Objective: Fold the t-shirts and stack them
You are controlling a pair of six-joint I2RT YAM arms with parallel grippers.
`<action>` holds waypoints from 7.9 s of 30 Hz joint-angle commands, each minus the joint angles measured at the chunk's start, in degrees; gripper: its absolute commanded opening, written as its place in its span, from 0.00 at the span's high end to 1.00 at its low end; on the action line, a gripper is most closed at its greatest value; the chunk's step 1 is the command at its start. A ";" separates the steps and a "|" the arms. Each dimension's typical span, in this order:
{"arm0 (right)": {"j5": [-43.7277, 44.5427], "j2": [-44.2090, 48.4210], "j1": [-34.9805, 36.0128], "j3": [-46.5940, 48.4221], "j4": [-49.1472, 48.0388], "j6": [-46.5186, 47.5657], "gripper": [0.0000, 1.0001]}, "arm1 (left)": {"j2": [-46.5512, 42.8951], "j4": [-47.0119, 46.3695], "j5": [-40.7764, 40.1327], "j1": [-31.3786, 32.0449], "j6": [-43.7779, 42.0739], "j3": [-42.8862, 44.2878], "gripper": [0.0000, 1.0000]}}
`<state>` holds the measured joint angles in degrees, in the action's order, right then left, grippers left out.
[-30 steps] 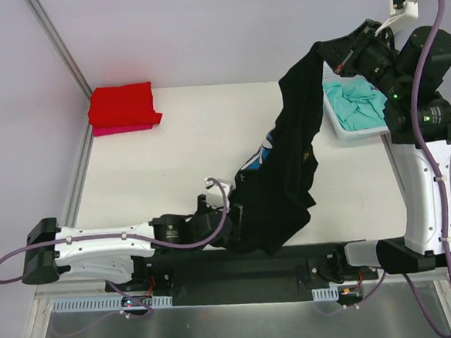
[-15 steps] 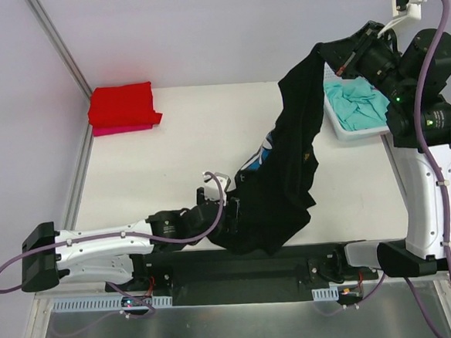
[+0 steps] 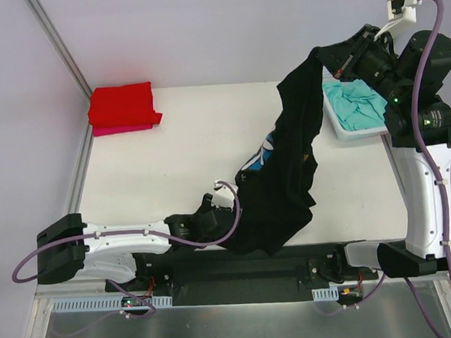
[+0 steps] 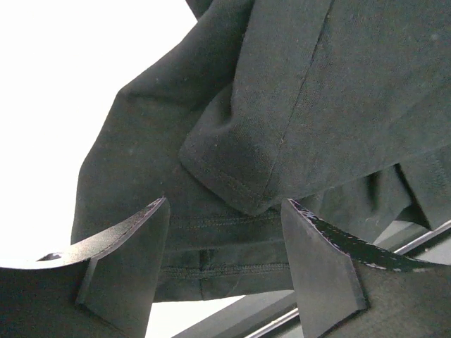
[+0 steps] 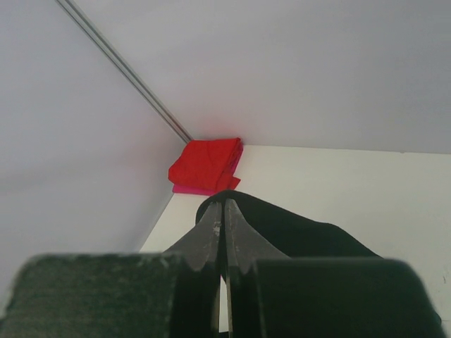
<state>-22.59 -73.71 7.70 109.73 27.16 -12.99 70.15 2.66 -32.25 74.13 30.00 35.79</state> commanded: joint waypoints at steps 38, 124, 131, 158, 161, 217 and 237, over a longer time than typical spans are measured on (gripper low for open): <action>-3.07 3.39 0.20 -2.41 -4.12 -0.54 0.99 | 0.89 -6.36 -2.02 0.05 -4.15 2.88 0.90; 53.70 -6.53 31.05 16.03 27.96 60.18 0.99 | -3.27 55.61 -2.82 -39.32 -20.16 71.61 1.00; 59.15 -4.51 36.33 18.76 19.52 72.14 0.99 | 1.21 55.27 -0.28 -46.17 -19.45 76.41 1.00; 48.09 2.34 45.91 28.52 22.30 58.55 0.99 | -5.02 50.16 1.48 -46.71 -27.02 87.17 1.00; 41.41 7.95 46.00 22.75 20.59 50.45 0.99 | -7.83 49.99 5.43 -46.71 -24.90 85.94 1.00; 23.30 -21.81 61.81 -20.62 2.30 21.26 0.99 | -16.27 41.82 8.43 -43.54 -11.37 43.58 1.00; 25.58 -24.46 58.48 -16.22 2.29 24.95 0.75 | -17.85 42.43 8.08 -43.45 -11.63 42.87 1.00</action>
<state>2.74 -102.06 67.02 92.97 29.52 10.68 52.84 47.03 -23.16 30.06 17.47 78.56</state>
